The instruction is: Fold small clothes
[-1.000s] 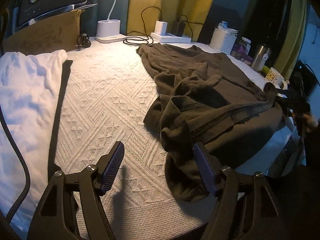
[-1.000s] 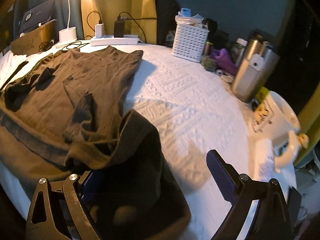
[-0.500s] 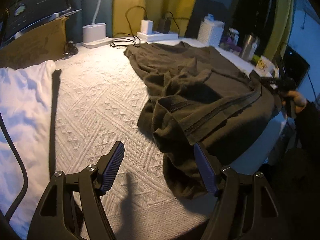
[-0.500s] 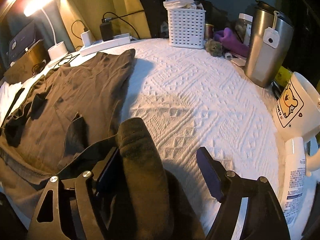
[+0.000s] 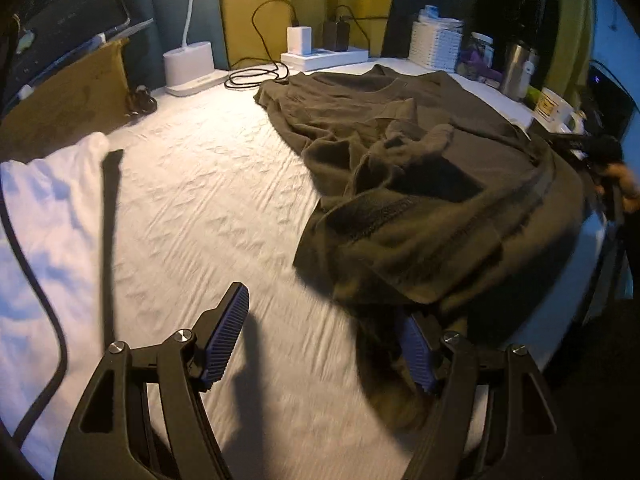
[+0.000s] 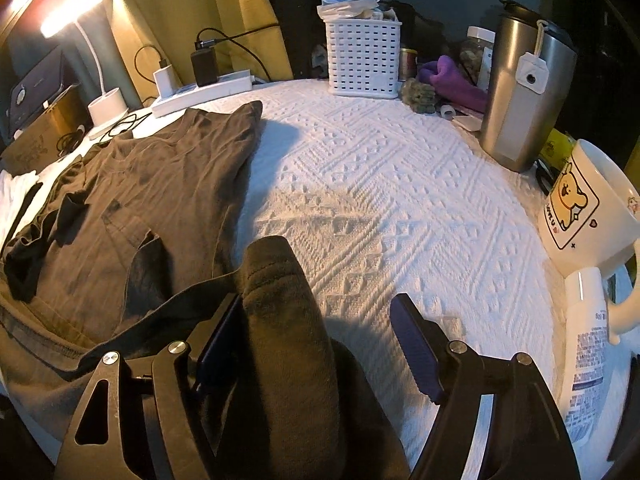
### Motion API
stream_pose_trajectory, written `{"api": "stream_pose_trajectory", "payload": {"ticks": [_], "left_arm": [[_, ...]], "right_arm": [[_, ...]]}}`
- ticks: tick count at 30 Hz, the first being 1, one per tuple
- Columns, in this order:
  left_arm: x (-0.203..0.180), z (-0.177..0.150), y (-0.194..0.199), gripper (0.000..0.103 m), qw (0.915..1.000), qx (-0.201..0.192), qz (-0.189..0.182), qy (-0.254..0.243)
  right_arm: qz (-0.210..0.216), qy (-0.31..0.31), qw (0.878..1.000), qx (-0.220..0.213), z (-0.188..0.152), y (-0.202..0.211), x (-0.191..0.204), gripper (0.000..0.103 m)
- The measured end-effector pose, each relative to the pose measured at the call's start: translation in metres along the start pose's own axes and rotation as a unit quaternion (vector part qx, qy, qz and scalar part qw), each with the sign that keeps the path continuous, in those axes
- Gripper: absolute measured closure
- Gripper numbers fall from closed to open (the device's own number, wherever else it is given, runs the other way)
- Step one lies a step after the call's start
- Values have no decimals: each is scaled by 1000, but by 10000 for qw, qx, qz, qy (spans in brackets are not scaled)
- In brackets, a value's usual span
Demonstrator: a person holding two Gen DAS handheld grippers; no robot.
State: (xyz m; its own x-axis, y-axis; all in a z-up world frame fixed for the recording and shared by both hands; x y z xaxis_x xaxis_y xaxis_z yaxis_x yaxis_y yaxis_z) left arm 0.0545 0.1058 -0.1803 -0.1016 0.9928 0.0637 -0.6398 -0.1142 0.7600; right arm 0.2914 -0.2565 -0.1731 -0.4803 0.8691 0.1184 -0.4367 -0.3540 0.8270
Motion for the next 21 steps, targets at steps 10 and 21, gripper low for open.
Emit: {"api": "stream_pose_trajectory", "payload": {"ticks": [10, 21], "left_arm": [[-15, 14, 7, 87, 9992, -329, -193, 149], [-15, 35, 52, 101, 9933, -1063, -2, 452]], "right_arm": [[121, 394, 9991, -139, 0, 17, 8, 28], [396, 403, 9979, -321, 3, 34, 21, 92]]}}
Point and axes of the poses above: each gripper's, at about its wrist camera, not at the fingertips, and y roughly against the way its jaws point, x to its left, z to its top, the point moved 7 cm from there along -y, roughly the way its jaws point, and after that the axes turned 9 degrees about z, right-handed, at the moved point
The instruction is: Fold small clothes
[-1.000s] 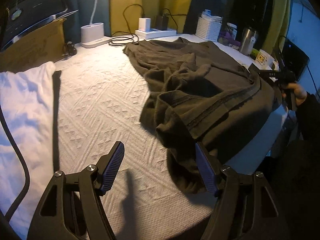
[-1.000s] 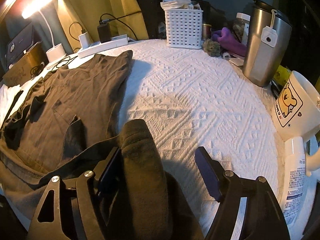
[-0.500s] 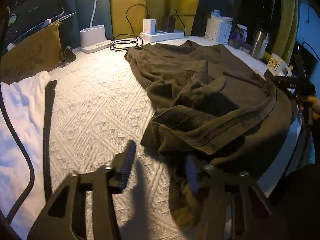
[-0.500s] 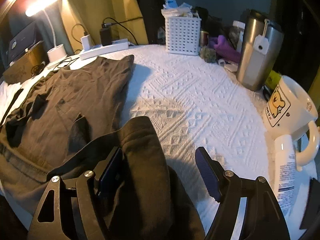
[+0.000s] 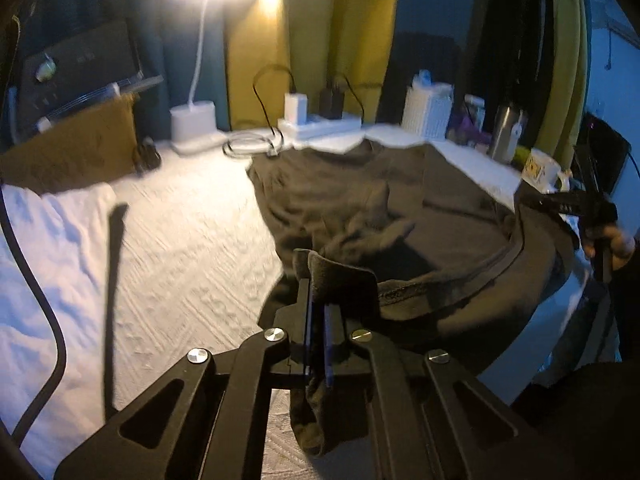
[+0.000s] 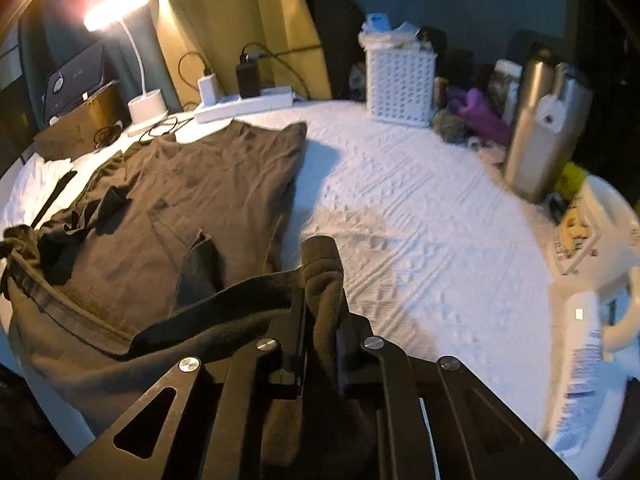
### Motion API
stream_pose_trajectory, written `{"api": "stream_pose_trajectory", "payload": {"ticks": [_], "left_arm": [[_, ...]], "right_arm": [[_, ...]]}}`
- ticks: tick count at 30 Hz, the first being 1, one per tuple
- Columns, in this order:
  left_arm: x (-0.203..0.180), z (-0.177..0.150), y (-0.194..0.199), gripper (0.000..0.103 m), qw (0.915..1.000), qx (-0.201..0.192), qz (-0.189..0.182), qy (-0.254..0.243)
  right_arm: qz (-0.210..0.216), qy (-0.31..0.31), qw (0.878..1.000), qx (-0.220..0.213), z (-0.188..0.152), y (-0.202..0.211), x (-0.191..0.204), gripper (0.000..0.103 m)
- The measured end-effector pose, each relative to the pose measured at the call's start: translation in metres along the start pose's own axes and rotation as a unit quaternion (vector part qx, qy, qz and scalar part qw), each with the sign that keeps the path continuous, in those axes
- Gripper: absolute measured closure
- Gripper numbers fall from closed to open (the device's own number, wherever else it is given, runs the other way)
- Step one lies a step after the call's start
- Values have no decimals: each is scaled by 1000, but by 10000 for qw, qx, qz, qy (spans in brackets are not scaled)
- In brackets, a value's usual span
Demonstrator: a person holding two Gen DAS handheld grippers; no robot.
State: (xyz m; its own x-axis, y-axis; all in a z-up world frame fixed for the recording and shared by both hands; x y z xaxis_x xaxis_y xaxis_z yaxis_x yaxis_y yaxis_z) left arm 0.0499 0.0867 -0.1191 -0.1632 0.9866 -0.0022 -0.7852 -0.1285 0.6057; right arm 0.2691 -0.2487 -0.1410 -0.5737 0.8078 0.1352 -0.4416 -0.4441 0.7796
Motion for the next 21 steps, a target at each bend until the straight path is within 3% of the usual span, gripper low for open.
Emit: {"api": "stream_pose_trajectory", "payload": {"ticks": [5, 21], "left_arm": [[4, 17, 23, 101, 9989, -394, 163, 178], [16, 65, 95, 101, 9877, -1443, 498, 339]], "right_arm": [[10, -135, 9990, -433, 8, 35, 3, 94], [-214, 256, 9855, -1666, 45, 149, 34, 94]]}}
Point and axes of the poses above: each gripper's, at about its wrist camera, not at the fingertips, and y roughly against the way its jaws point, x to its left, z to its top, the point moved 7 cm from there along -y, roughly the way its jaws point, and after that the axes turned 9 degrees about z, right-handed, at the moved point
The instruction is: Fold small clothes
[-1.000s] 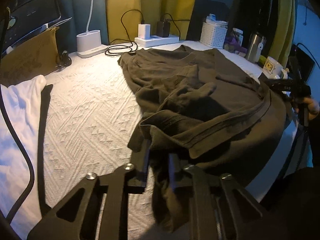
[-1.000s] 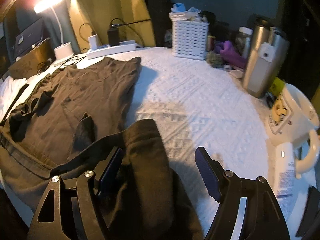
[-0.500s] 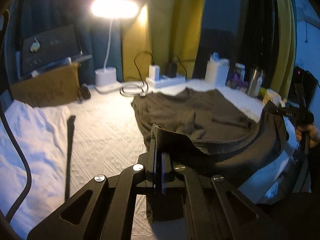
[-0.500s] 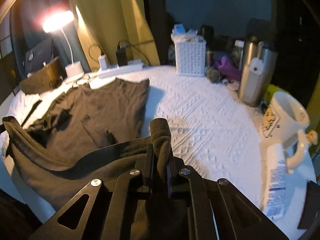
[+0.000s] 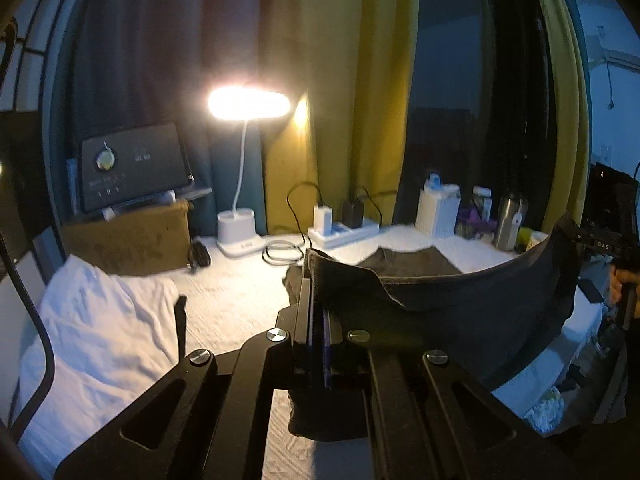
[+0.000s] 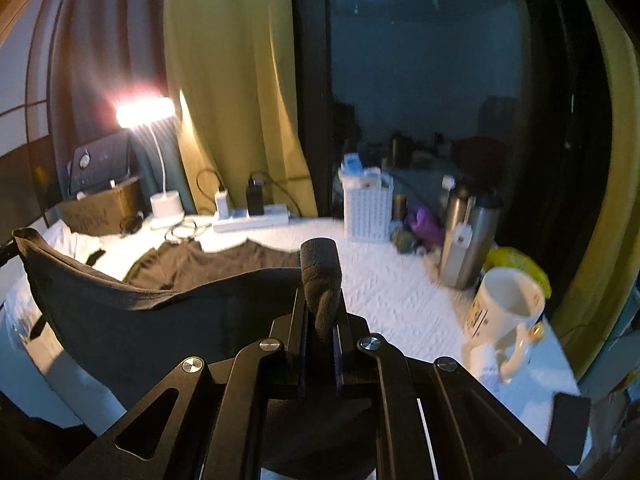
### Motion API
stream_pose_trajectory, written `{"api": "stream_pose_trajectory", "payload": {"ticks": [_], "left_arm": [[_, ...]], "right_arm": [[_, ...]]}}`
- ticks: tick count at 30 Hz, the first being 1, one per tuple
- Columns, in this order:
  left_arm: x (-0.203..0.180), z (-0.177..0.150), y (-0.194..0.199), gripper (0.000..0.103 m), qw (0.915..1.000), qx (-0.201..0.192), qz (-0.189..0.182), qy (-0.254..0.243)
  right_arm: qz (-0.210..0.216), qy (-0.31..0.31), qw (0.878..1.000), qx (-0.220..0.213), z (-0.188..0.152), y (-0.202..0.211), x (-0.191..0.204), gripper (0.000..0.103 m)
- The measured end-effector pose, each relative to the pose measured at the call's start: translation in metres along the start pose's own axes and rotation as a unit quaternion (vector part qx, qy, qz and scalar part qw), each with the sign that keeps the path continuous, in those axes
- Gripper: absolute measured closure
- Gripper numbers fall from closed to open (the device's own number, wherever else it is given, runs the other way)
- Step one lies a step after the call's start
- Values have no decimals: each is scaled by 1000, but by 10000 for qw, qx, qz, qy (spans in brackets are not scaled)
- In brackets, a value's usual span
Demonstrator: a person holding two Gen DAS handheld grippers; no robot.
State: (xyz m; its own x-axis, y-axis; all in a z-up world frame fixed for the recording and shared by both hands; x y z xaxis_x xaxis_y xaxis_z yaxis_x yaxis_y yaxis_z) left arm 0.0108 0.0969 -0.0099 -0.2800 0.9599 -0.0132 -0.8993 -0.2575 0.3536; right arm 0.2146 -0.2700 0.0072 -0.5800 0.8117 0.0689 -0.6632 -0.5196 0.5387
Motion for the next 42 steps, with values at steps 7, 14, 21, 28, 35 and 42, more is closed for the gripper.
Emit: {"api": "stream_pose_trajectory", "payload": {"ticks": [7, 14, 21, 28, 35, 42], "left_arm": [[10, 21, 5, 101, 9997, -140, 96, 169], [15, 34, -3, 101, 9996, -178, 128, 195], [19, 49, -22, 101, 9995, -180, 173, 175], [21, 66, -47, 101, 9996, -175, 225, 93], [27, 78, -71, 101, 9994, -125, 287, 114], [40, 78, -105, 101, 9991, 89, 355, 202]], "right_arm": [[42, 109, 9994, -314, 29, 15, 10, 94], [51, 135, 9989, -446, 48, 11, 13, 94], [28, 107, 9989, -455, 63, -6, 9, 94], [12, 81, 9991, -415, 82, -30, 3, 94], [61, 57, 9993, -355, 98, -62, -2, 94], [26, -5, 9998, -201, 105, -98, -11, 94]]}}
Point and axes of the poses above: each gripper's, at about its wrist camera, not at the fingertips, and y roughly against the way its jaws point, x to its left, z to its top, the point moved 7 cm from there along -y, roughly the way its jaws point, and after that the axes turned 9 degrees about z, right-handed, at the moved point
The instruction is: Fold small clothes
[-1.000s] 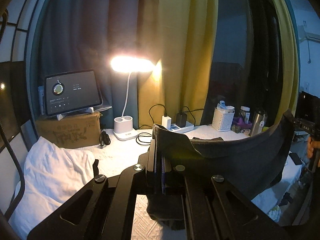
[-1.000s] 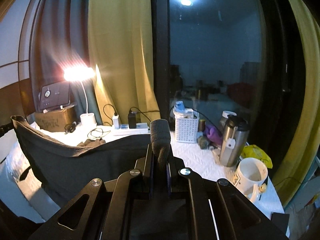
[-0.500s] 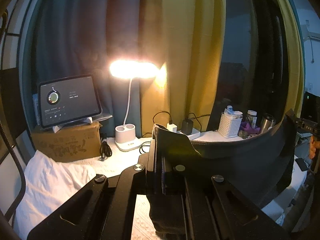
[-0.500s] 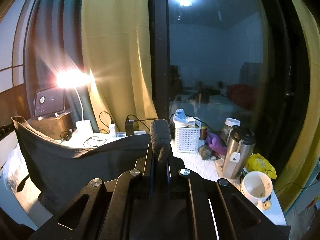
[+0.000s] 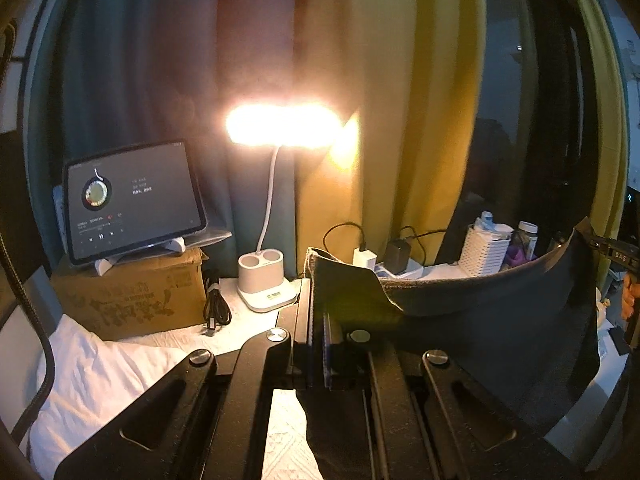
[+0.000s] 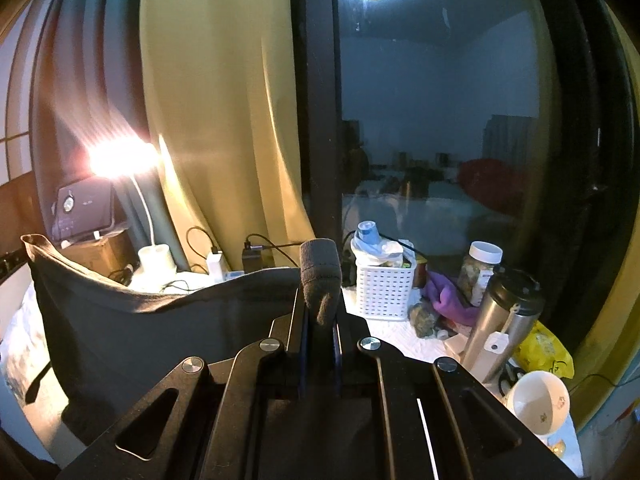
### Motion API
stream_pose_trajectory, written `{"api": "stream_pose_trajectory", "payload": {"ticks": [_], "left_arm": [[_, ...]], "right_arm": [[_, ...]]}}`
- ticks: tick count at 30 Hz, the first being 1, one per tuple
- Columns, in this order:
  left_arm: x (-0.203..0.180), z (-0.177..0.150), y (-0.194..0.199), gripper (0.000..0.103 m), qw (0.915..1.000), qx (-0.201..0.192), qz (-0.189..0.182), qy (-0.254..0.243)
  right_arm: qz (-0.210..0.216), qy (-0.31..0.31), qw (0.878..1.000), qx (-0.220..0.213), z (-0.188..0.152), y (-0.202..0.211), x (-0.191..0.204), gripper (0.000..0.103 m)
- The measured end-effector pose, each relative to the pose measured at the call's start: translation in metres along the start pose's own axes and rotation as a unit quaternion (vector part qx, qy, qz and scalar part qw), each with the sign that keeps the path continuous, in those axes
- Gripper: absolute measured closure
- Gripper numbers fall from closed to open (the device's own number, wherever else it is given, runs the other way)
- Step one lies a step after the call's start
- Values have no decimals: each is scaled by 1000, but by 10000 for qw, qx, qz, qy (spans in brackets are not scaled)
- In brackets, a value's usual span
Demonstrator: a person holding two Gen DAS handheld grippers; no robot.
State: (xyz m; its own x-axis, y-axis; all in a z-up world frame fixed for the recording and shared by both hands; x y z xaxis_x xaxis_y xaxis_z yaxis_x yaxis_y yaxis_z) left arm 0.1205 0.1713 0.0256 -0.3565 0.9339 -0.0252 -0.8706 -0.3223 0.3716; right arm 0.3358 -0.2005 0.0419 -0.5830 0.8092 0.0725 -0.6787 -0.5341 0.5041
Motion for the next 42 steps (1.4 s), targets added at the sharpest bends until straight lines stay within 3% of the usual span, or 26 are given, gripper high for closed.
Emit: {"api": "stream_pose_trajectory", "payload": {"ticks": [11, 20, 38, 42], "left_arm": [[8, -2, -67, 101, 9994, 344, 73, -57], [8, -25, -127, 101, 9963, 850, 109, 23], [18, -87, -220, 101, 9808, 1926, 304, -1], [21, -100, -235, 101, 9770, 2102, 344, -30]], "right_arm": [[-17, -54, 9993, 382, -1, -68, -17, 94], [35, -82, 9960, 886, -19, -130, -31, 94], [-50, -49, 9828, 1847, -79, -235, -58, 94], [-302, 109, 9778, 2071, -97, -253, -64, 94]]}}
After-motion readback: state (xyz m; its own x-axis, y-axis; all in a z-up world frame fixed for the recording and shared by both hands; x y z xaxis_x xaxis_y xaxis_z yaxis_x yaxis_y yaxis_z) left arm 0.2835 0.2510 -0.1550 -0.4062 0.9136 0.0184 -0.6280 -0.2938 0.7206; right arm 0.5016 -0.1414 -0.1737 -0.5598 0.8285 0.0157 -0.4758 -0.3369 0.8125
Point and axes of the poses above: each gripper's, at about its wrist camera, not at the fingertips, and y roughly against the way its jaws point, x to its left, z to its top, the point moved 7 cm from there along -y, roughly the way its jaws point, and after that the axes turned 9 degrees about z, right-handed, at the moved point
